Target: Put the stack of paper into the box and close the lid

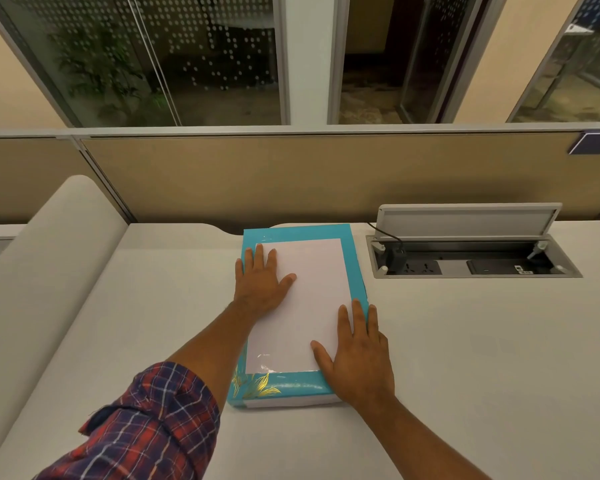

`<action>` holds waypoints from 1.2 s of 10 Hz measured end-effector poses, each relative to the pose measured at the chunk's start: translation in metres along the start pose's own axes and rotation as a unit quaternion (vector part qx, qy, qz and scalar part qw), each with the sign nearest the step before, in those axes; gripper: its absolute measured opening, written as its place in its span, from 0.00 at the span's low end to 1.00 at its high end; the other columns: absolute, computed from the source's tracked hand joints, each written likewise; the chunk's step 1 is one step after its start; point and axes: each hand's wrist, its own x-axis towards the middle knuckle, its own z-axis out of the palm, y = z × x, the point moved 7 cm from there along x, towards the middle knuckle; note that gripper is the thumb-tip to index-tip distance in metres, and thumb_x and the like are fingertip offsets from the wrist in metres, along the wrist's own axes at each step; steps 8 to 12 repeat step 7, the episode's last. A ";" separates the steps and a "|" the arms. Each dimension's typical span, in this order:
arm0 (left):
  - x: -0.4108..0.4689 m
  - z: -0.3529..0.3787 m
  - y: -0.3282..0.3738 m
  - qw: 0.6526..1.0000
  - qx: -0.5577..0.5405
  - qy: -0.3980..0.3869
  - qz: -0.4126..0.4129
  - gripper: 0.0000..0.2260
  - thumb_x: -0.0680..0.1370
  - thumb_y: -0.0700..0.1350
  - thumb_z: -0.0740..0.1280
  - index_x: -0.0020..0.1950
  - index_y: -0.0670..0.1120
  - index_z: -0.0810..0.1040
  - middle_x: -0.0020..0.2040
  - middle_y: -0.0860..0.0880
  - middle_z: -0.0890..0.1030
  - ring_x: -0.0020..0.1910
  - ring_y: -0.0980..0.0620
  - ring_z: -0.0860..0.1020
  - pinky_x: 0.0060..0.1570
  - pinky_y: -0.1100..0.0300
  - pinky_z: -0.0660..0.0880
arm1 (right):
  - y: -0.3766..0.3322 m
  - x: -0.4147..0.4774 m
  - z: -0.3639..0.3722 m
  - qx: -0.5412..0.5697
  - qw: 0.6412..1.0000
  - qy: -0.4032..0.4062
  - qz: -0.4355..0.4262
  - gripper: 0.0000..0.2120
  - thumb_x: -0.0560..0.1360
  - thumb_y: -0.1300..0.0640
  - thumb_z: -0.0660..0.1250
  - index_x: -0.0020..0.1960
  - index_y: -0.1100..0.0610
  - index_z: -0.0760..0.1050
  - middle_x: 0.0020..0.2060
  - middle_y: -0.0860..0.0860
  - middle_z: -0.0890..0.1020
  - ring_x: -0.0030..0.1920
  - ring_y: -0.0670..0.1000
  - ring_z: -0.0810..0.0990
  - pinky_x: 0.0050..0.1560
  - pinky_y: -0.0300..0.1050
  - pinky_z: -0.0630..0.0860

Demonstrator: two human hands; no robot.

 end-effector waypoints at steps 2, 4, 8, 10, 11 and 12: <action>-0.021 -0.004 0.005 0.999 0.023 -0.029 0.018 0.35 0.85 0.65 0.47 0.86 0.48 0.44 0.87 0.43 0.41 0.86 0.39 0.41 0.84 0.40 0.42 | 0.000 -0.002 -0.001 -0.004 1.000 -0.008 -0.003 0.48 0.72 0.23 0.35 0.84 0.50 0.45 0.85 0.53 0.44 0.85 0.63 0.43 0.81 0.61 0.58; -0.063 -0.007 0.015 0.999 0.000 0.018 0.052 0.31 0.86 0.60 0.51 0.86 0.48 0.49 0.88 0.46 0.47 0.87 0.43 0.46 0.84 0.45 0.44 | 0.000 0.000 -0.004 -0.013 1.000 -0.019 -0.005 0.51 0.69 0.23 0.31 0.85 0.50 0.44 0.85 0.53 0.44 0.85 0.63 0.43 0.82 0.63 0.52; -0.126 -0.002 0.037 0.997 0.026 0.039 0.066 0.35 0.84 0.65 0.49 0.86 0.49 0.47 0.88 0.47 0.46 0.87 0.44 0.44 0.83 0.46 0.39 | 0.026 -0.010 -0.031 -0.027 0.999 -0.001 -0.029 0.50 0.69 0.24 0.29 0.84 0.50 0.41 0.86 0.52 0.45 0.85 0.59 0.46 0.83 0.63 0.45; -0.126 -0.002 0.037 0.997 0.026 0.039 0.066 0.35 0.84 0.65 0.49 0.86 0.49 0.47 0.88 0.47 0.46 0.87 0.44 0.44 0.83 0.46 0.39 | 0.026 -0.010 -0.031 -0.027 0.999 -0.001 -0.029 0.50 0.69 0.24 0.29 0.84 0.50 0.41 0.86 0.52 0.45 0.85 0.59 0.46 0.83 0.63 0.45; -0.126 -0.002 0.037 0.997 0.026 0.039 0.066 0.35 0.84 0.65 0.49 0.86 0.49 0.47 0.88 0.47 0.46 0.87 0.44 0.44 0.83 0.46 0.39 | 0.026 -0.010 -0.031 -0.027 0.999 -0.001 -0.029 0.50 0.69 0.24 0.29 0.84 0.50 0.41 0.86 0.52 0.45 0.85 0.59 0.46 0.83 0.63 0.45; -0.126 -0.002 0.037 0.997 0.026 0.039 0.066 0.35 0.84 0.65 0.49 0.86 0.49 0.47 0.88 0.47 0.46 0.87 0.44 0.44 0.83 0.46 0.39 | 0.026 -0.010 -0.031 -0.027 0.999 -0.001 -0.029 0.50 0.69 0.24 0.29 0.84 0.50 0.41 0.86 0.52 0.45 0.85 0.59 0.46 0.83 0.63 0.45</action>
